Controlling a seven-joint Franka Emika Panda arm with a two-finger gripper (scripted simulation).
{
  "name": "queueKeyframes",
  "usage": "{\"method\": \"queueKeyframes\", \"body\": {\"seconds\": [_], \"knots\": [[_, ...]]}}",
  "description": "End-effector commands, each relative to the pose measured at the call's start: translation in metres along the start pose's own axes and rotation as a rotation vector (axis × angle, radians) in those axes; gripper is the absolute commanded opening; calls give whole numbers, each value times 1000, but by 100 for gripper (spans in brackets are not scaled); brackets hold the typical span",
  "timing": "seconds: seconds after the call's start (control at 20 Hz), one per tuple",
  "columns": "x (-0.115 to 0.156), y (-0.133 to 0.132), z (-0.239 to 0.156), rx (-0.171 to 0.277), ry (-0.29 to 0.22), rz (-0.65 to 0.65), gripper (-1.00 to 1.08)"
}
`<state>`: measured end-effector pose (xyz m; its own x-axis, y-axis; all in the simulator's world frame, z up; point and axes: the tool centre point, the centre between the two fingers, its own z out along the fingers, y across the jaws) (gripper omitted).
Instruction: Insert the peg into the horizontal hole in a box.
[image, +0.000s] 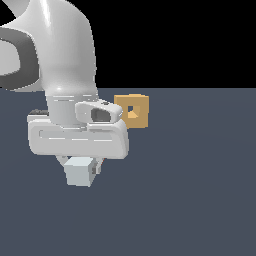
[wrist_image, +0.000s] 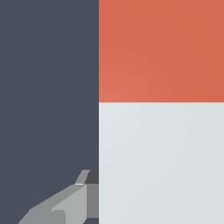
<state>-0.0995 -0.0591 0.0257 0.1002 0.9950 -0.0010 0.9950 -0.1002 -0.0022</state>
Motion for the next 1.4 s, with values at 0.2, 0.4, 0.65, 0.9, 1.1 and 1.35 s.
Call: {"method": "queueKeyframes", "body": {"seconds": [0.2, 0.4, 0.65, 0.9, 1.1, 1.35], "knots": [[30, 21, -9, -3, 0, -40, -100], [59, 39, -16, -3, 0, -76, -100], [105, 66, -27, -3, 0, -131, -100], [151, 90, -38, -3, 0, -187, -100], [183, 105, -45, -3, 0, -225, -100], [211, 118, -51, -3, 0, -258, -100]]}}
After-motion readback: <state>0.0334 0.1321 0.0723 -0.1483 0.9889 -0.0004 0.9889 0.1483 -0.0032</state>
